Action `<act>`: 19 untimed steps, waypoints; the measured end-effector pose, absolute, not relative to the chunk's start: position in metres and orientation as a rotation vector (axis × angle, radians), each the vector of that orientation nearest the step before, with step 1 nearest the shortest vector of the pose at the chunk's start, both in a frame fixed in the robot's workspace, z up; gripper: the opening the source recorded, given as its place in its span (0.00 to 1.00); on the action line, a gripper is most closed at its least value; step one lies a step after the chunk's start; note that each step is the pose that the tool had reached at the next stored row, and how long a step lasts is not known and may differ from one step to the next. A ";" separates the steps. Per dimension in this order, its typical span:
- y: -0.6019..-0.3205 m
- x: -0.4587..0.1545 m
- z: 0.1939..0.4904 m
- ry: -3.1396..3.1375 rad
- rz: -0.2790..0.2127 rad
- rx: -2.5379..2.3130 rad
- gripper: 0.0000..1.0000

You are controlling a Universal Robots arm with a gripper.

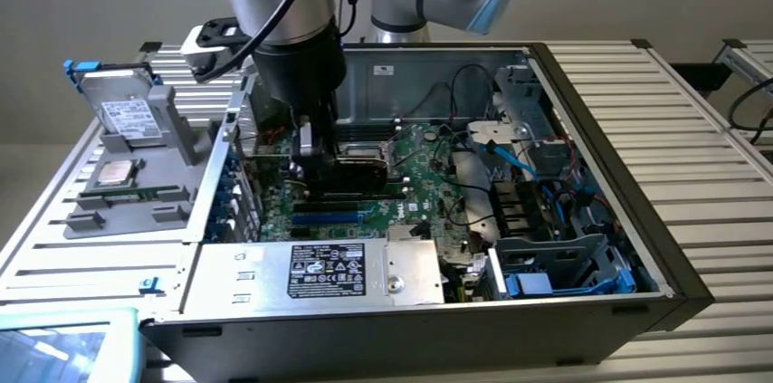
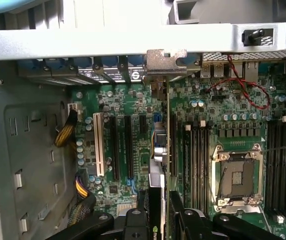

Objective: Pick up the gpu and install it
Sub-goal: 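Insert the gpu into the slot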

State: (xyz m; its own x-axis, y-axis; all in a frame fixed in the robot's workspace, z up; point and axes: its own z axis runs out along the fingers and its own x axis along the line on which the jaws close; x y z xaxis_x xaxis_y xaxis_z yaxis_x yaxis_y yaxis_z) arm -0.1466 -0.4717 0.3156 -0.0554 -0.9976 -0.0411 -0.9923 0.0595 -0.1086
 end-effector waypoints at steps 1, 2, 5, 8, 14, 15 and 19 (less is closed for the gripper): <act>-0.472 -0.147 0.315 2.208 -0.077 -2.084 0.27; -0.472 -0.147 0.314 2.208 -0.077 -2.084 0.27; -0.472 -0.148 0.313 2.208 -0.077 -2.085 0.27; -0.471 -0.150 0.312 2.208 -0.076 -2.085 0.27; -0.471 -0.150 0.311 2.210 -0.073 -2.087 0.27; -0.471 -0.150 0.310 2.212 -0.072 -2.089 0.27; -0.471 -0.146 0.309 2.218 -0.074 -2.096 0.27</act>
State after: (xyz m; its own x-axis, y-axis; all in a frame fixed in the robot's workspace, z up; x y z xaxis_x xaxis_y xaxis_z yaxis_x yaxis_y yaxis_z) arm -0.1460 -0.4710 0.3091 -0.0551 -0.9980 -0.0312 -0.9937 0.0578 -0.0957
